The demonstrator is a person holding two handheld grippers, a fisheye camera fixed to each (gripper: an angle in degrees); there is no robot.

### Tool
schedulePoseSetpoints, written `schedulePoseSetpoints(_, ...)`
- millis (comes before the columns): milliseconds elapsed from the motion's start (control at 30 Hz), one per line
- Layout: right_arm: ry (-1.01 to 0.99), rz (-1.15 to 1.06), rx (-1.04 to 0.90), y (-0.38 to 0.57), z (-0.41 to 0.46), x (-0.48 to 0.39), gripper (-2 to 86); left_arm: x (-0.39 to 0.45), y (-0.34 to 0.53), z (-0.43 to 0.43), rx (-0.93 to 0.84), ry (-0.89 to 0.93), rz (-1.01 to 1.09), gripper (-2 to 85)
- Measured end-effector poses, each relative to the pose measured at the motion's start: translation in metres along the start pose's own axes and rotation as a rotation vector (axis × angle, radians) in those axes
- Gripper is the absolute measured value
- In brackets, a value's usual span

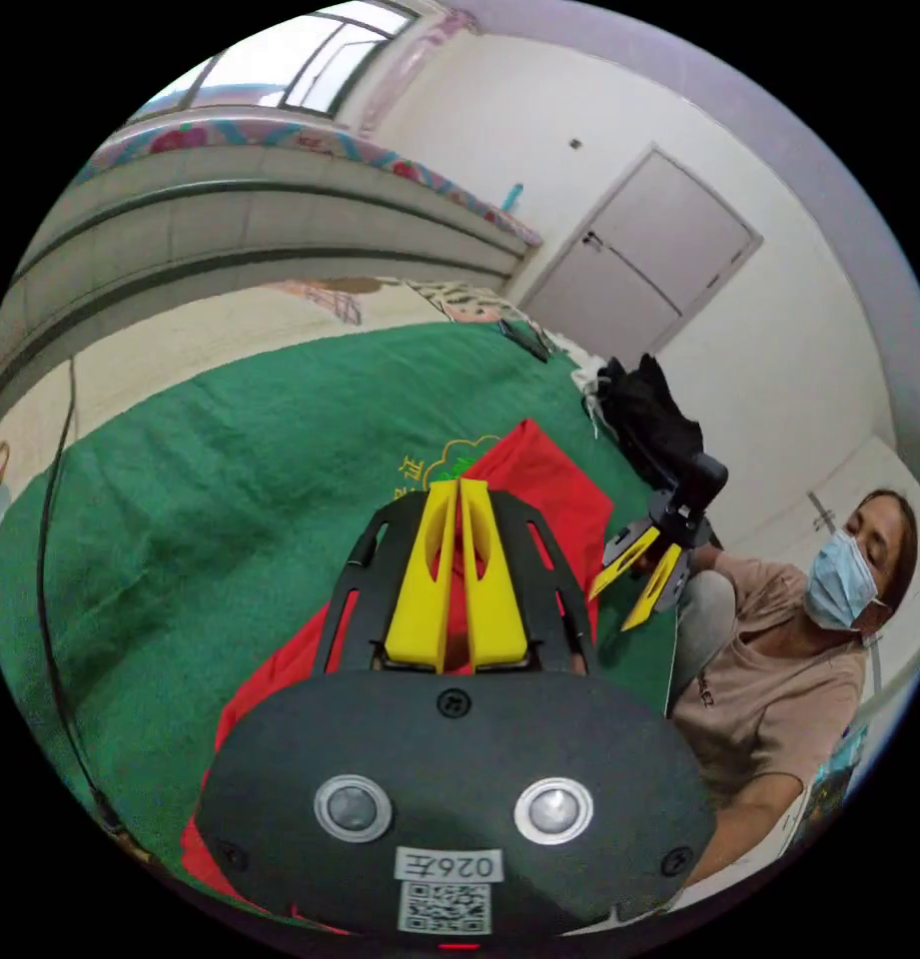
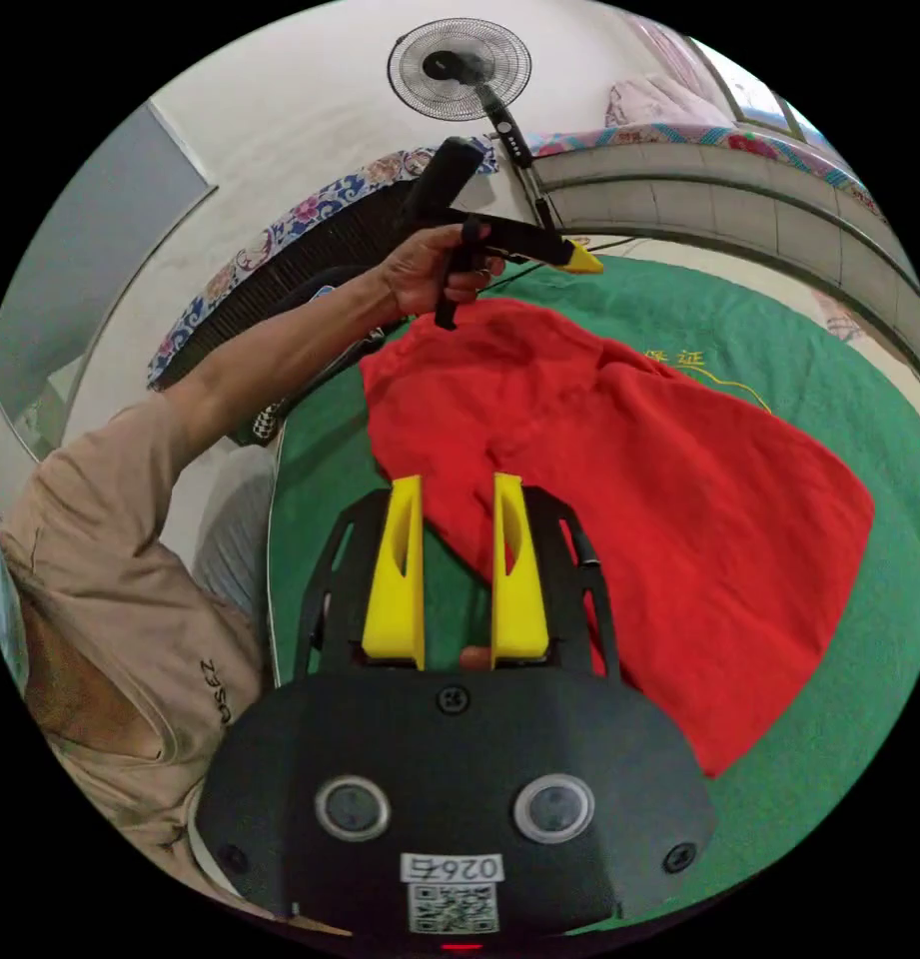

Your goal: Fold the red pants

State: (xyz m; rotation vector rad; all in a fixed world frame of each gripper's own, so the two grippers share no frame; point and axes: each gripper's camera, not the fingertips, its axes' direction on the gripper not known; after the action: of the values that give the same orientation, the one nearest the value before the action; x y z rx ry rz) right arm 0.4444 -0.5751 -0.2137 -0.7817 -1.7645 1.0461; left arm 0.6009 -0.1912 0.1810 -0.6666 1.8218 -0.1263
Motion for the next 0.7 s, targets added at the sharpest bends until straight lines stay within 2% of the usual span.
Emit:
schedulePoseSetpoints(100,0.058,0.001,0.050,-0.003,-0.012,0.006,5.5,0.001,0.016,-0.033,0.182,0.076,-0.034,-1.0)
schedulePoseSetpoints(200,0.145,0.091,0.209,0.005,-0.041,0.030,2.5,0.026,0.010,-0.024,0.211,0.159,0.020,-1.0)
schedulePoseSetpoints(267,0.203,0.190,0.266,0.015,-0.048,0.055,0.4,0.043,0.001,0.002,0.154,0.177,0.045,-1.0)
schedulePoseSetpoints(333,0.220,0.242,0.255,0.019,-0.042,0.071,-0.5,0.062,-0.010,0.052,0.016,0.140,0.085,-1.0)
schedulePoseSetpoints(367,0.244,0.276,0.217,0.018,-0.034,0.082,-0.7,0.064,-0.012,0.068,-0.049,0.088,0.097,-1.0)
schedulePoseSetpoints(400,0.268,0.293,0.173,0.016,-0.028,0.088,-0.7,0.064,-0.016,0.104,-0.236,-0.108,0.093,-1.0)
schedulePoseSetpoints(433,0.299,0.326,0.067,0.010,-0.016,0.101,-0.7,0.059,-0.016,0.127,-0.330,-0.170,0.111,-0.9)
schedulePoseSetpoints(533,0.289,0.338,0.129,0.011,-0.026,0.111,-0.5,0.039,-0.017,0.109,-0.250,0.007,-0.095,-1.0)
schedulePoseSetpoints(633,0.358,0.367,0.210,0.018,-0.054,0.120,1.7,0.072,0.003,0.083,-0.129,-0.005,-0.033,-1.0)
schedulePoseSetpoints(700,0.321,0.411,0.266,0.026,-0.068,0.133,4.8,0.098,0.020,0.074,-0.084,0.009,0.005,-1.0)
